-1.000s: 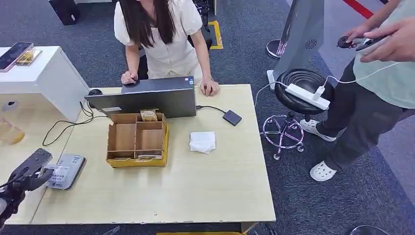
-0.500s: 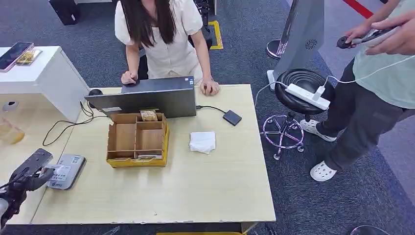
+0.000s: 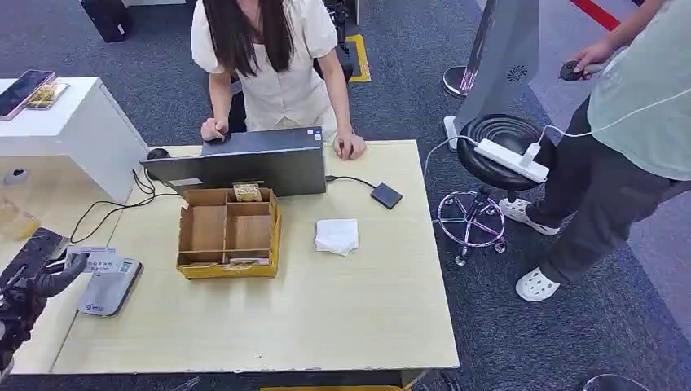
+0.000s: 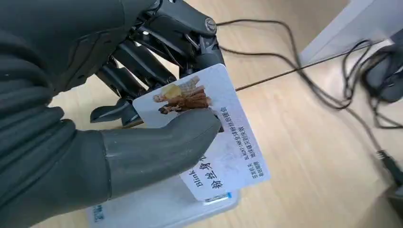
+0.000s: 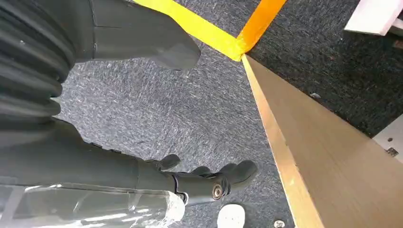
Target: Pass the card to the sensor for recognition and then transmit it.
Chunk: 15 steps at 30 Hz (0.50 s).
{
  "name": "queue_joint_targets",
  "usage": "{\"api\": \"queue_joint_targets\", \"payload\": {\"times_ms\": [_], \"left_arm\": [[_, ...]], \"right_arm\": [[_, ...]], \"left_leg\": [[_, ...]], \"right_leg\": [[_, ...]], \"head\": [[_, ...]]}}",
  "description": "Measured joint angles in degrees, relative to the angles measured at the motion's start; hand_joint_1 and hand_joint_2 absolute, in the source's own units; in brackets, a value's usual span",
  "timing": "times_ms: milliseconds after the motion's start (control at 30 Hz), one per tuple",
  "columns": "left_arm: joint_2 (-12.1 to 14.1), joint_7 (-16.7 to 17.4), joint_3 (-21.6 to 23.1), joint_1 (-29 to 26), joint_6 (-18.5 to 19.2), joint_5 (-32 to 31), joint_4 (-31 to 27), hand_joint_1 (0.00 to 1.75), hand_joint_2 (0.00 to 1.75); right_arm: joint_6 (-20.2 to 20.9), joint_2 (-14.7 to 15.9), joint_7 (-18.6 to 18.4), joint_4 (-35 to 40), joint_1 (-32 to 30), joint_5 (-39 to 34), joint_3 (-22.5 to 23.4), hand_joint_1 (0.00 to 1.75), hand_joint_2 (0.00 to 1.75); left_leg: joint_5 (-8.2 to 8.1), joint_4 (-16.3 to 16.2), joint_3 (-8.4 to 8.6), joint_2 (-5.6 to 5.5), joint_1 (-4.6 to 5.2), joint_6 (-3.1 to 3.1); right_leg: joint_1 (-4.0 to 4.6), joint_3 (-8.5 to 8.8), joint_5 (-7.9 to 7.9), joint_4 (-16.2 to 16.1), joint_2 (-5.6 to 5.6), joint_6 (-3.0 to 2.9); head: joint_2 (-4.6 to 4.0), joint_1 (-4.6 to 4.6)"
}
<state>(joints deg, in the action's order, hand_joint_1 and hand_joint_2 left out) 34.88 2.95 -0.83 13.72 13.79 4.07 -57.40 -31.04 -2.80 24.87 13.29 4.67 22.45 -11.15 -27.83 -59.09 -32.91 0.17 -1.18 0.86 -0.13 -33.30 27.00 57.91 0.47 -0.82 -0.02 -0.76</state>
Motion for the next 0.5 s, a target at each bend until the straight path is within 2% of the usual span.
{"api": "queue_joint_targets", "payload": {"times_ms": [67, 167, 333, 433, 500], "left_arm": [[-0.33, -0.57, -0.68, -0.01, -0.66, 1.03, -1.44, 1.75, 1.75], [-1.44, -3.89, -2.23, 0.83, -4.41, 1.77, -4.3, 1.75, 1.75], [-2.6, -4.35, -3.1, 2.55, -5.64, 1.68, -6.88, 1.75, 1.75], [-2.95, -6.08, -3.23, 2.95, -7.28, 0.3, -7.87, 1.75, 1.75], [-3.13, -8.69, -3.23, 3.55, -10.61, -3.7, -8.69, 1.75, 1.75]], "right_arm": [[-0.04, 0.0, 0.11, 0.0, -0.12, -0.04, 0.07, 0.0, 1.75], [-0.07, 0.0, 0.44, -0.02, -0.11, -0.15, 0.26, 0.0, 1.75], [-0.09, 0.0, 0.59, 0.0, -0.15, -0.26, 0.39, 0.0, 1.75], [-0.09, 0.0, 0.61, 0.0, -0.15, -0.33, 0.61, 0.0, 1.75], [-0.07, 0.0, 0.61, 0.0, -0.13, -0.31, 0.83, 0.0, 1.75]], "left_leg": [[0.0, -0.01, 0.01, -0.01, 0.0, 0.0], [0.01, -0.02, -0.02, -0.08, 0.0, 0.01], [0.01, -0.02, -0.01, -0.04, 0.0, 0.01], [0.01, -0.02, -0.01, -0.06, 0.0, 0.01], [0.01, -0.02, -0.02, -0.08, 0.0, 0.01]], "right_leg": [[0.0, -0.04, 0.0, 0.0, 0.0, 0.0], [0.0, -0.03, 0.0, -0.01, -0.08, 0.0], [0.0, -0.02, 0.0, 0.0, -0.03, 0.0], [0.0, -0.04, 0.0, 0.0, -0.04, 0.0], [0.0, -0.05, 0.0, 0.0, -0.06, 0.0]], "head": [[0.0, 0.02], [0.0, 0.04], [0.0, 0.02], [0.0, 0.02], [0.0, 0.04]]}}
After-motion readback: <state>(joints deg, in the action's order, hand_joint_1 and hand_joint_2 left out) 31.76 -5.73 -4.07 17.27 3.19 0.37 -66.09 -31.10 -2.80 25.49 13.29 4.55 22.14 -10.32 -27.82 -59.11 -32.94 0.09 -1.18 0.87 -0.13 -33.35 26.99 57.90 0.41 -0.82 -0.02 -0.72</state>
